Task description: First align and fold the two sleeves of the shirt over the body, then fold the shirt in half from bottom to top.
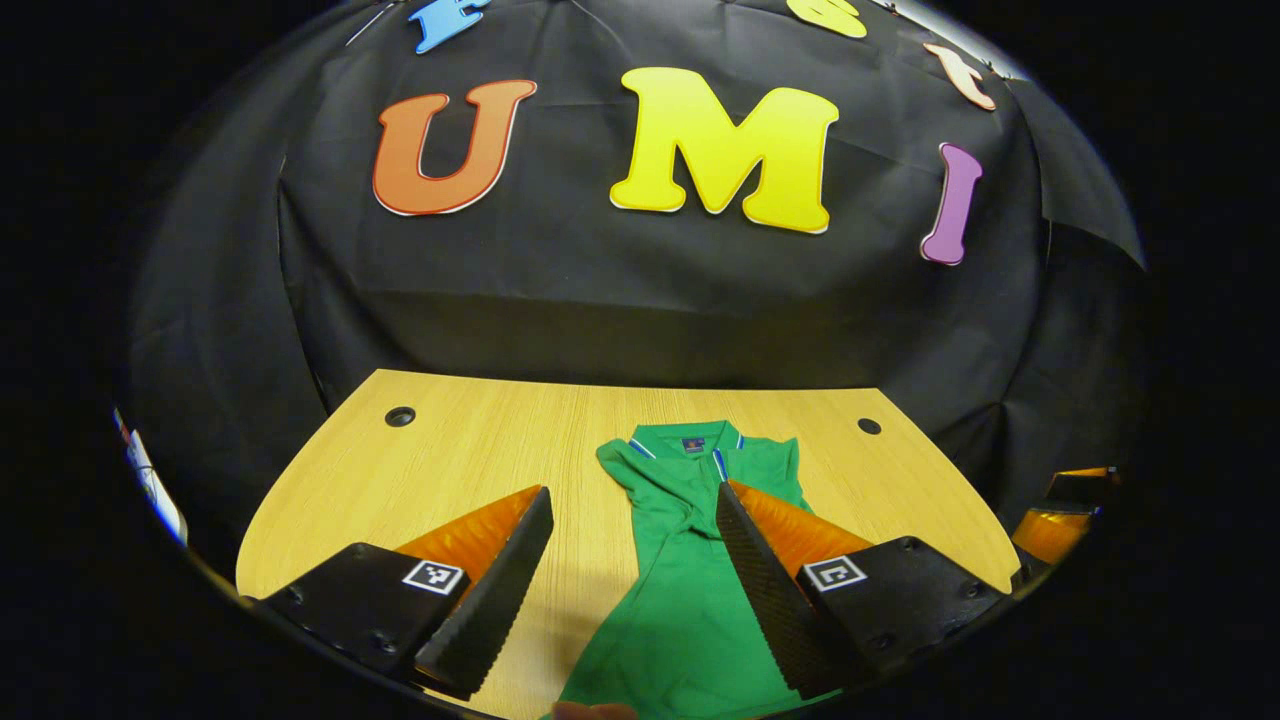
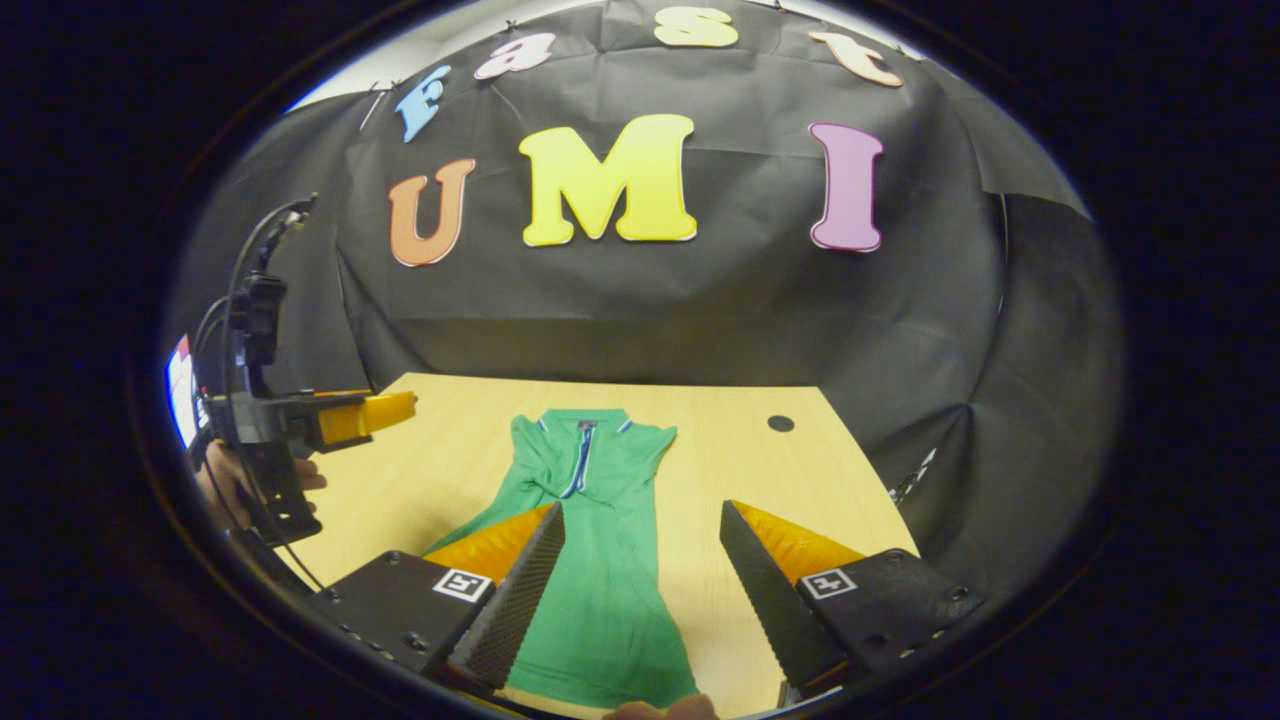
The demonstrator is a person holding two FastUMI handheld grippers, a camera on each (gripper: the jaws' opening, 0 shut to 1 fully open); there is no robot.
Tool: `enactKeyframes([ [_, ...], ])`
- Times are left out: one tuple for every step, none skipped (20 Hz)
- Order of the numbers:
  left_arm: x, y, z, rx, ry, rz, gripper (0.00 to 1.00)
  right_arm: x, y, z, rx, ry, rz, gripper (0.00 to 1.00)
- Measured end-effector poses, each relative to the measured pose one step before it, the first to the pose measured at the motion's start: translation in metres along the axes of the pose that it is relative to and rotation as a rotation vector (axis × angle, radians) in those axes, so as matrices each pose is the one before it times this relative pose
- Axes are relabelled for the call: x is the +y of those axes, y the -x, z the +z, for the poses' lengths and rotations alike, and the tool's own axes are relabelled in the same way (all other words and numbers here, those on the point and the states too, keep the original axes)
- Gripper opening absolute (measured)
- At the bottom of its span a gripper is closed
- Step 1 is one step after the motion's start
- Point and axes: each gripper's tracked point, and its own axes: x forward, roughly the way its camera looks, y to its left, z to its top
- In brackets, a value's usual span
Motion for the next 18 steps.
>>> enactKeyframes([
  [0.00418, 0.01352, -0.00714, -0.00121, -0.01355, -0.0029, 1.0, -0.00207, 0.00582, -0.0039, -0.00179, 0.01431, -0.00496, 0.96],
  [0.00403, 0.0122, -0.00863, -0.00125, -0.01431, -0.00078, 1.0, -0.00044, 0.0061, -0.00486, 0.00423, 0.01481, -0.0001, 0.96],
  [0.00419, 0.00923, -0.01506, 0.00798, -0.00807, -0.00232, 1.0, 0.00034, 0.00598, -0.00863, 0.00893, 0.0131, 0.00056, 0.96],
  [0.00292, 0.0111, -0.01283, 0.00835, -0.00338, -0.00386, 1.0, 0.0015, 0.00581, -0.00801, 0.01274, 0.01036, 0.00298, 0.96],
  [0.00176, 0.00993, -0.01138, 0.01267, -0.00261, 0.00059, 1.0, 0.00243, 0.00405, -0.01042, 0.01853, 0.00536, 0.00788, 0.96],
  [0.00124, 0.00829, -0.01157, 0.01261, 0.00428, -0.00109, 1.0, 0.0045, 0.00442, -0.01201, 0.02994, 0.00116, 0.01536, 0.93],
  [-0.00053, 0.00762, -0.0142, 0.01924, 0.01278, -0.00491, 1.0, 0.00235, 0.00237, -0.01417, 0.03186, -0.0009, 0.00679, 0.96],
  [-0.00133, 0.0037, -0.0171, 0.03399, 0.01099, -0.01013, 1.0, 0.0013, 0.00225, -0.01415, 0.03535, 0.00114, 0.00113, 0.96],
  [0.00219, 0.00265, -0.02095, 0.05203, 0.00409, 0.00106, 1.0, 0.00136, -0.00051, -0.01425, 0.03429, -0.00179, 0.0025, 0.97],
  [0.00335, 0.00123, -0.01824, 0.04304, 0.0079, -0.00405, 1.0, 0.00019, -0.00116, -0.01411, 0.03907, -0.00753, 0.00119, 0.97],
  [0.00238, -0.00398, -0.01944, 0.04942, 0.01242, -0.01314, 1.0, -0.00117, -0.00341, -0.01853, 0.04557, -0.01238, -0.00225, 0.98],
  [0.00133, -0.00579, -0.01958, 0.04809, 0.01233, -0.02099, 1.0, -0.00079, -0.00448, -0.01551, 0.04255, -0.01689, 0.0032, 0.98],
  [0.00008, 0.00016, -0.02123, 0.0614, 0.00692, -0.01692, 1.0, 0.00029, -0.00385, -0.01371, 0.04092, -0.02238, 0.00877, 0.98],
  [0.00443, -0.00219, -0.01808, 0.04691, 0.00327, -0.00397, 1.0, -0.00087, -0.00268, -0.00936, 0.02834, -0.02566, 0.00549, 0.97],
  [0.00775, -0.00277, -0.01352, 0.04447, 0.00384, 0.00453, 1.0, -0.00449, -0.00376, -0.00872, 0.0309, -0.0189, -0.00797, 0.97],
  [0.0057, -0.00493, -0.01297, 0.03746, 0.00701, 0.00529, 1.0, -0.00482, -0.00506, -0.0067, 0.02585, -0.00647, -0.01089, 0.97],
  [0.00469, -0.00385, -0.00858, 0.02936, 0.00692, 0.00745, 1.0, -0.00465, -0.00584, -0.00911, 0.03655, 0.00976, -0.0129, 0.96],
  [0.00401, -0.00437, -0.00745, 0.02266, 0.00364, 0.00862, 1.0, -0.00316, -0.00815, -0.00935, 0.04022, 0.01728, -0.01496, 0.96],
])
